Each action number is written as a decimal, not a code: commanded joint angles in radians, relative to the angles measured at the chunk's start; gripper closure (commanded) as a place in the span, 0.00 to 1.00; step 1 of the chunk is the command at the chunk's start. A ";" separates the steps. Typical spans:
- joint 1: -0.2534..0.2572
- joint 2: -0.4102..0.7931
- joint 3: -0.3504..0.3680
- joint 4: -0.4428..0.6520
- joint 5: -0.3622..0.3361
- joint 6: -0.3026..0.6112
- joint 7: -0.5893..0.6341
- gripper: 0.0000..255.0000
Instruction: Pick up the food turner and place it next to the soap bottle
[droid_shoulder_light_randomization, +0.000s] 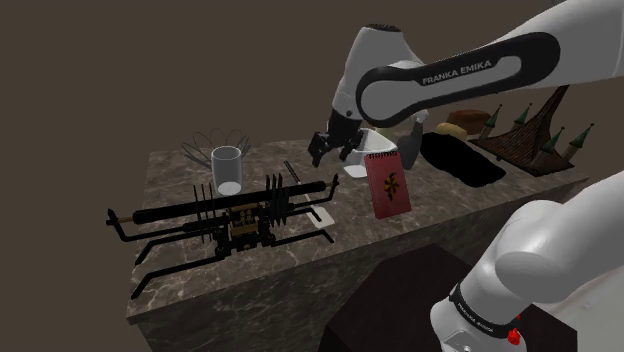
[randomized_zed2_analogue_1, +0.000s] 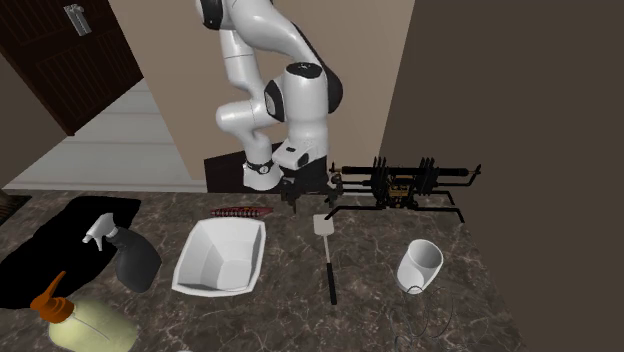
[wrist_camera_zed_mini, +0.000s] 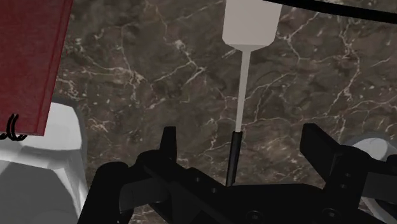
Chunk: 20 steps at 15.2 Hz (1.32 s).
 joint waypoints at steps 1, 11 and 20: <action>-0.010 0.068 0.032 0.002 -0.025 0.070 0.058 0.00; -0.059 0.325 0.100 0.048 -0.187 0.271 0.258 0.00; -0.065 0.372 0.099 0.046 -0.221 0.316 0.282 0.00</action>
